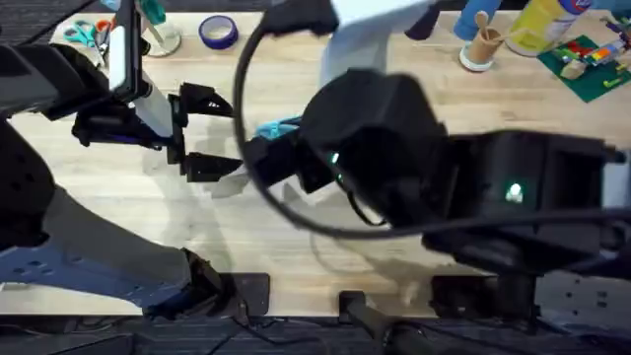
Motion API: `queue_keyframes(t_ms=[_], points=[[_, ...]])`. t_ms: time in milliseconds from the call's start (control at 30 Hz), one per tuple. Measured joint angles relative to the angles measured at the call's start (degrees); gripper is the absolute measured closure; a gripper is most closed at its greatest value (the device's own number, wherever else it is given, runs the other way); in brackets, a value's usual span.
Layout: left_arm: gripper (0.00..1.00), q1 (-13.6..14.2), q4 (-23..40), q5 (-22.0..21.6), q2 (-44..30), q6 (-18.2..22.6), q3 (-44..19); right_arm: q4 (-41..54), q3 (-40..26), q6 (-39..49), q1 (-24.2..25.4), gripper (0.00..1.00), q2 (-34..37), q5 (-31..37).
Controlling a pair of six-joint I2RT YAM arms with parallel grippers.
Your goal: Unzip the bag, pick up the pens from the table one at a time and place them inside, then zip the bag closed.
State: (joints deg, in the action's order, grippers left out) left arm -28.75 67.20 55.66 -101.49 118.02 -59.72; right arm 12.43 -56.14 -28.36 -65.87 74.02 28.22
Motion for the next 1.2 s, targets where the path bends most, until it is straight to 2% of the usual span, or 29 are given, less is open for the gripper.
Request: queue_keyframes(t_ms=[233, 533, 700, 967, 1200], points=[[0.006, 0.0, 0.0, 0.0, 0.0, 0.0, 0.0, 0.2, 0.0, -0.6, -4.1, 0.004, 3.0, 6.6], [0.006, 0.0, 0.0, 0.0, 0.0, 0.0, 0.0, 1.6, 0.0, -3.7, -8.4, 0.005, 9.0, 8.2], [0.008, 0.0, 0.1, 0.0, 0.0, 0.0, 0.0, 1.5, 0.0, -8.3, -10.9, 0.006, 9.5, 8.2], [0.006, 0.0, 0.1, 0.0, 0.0, 0.0, 0.0, 1.3, 0.0, -20.5, -9.4, 0.005, 14.2, 8.2], [0.006, 0.0, 0.1, 0.0, 0.0, 0.0, 0.0, -4.8, 0.0, -25.3, -4.1, 0.005, 18.2, 5.7]])
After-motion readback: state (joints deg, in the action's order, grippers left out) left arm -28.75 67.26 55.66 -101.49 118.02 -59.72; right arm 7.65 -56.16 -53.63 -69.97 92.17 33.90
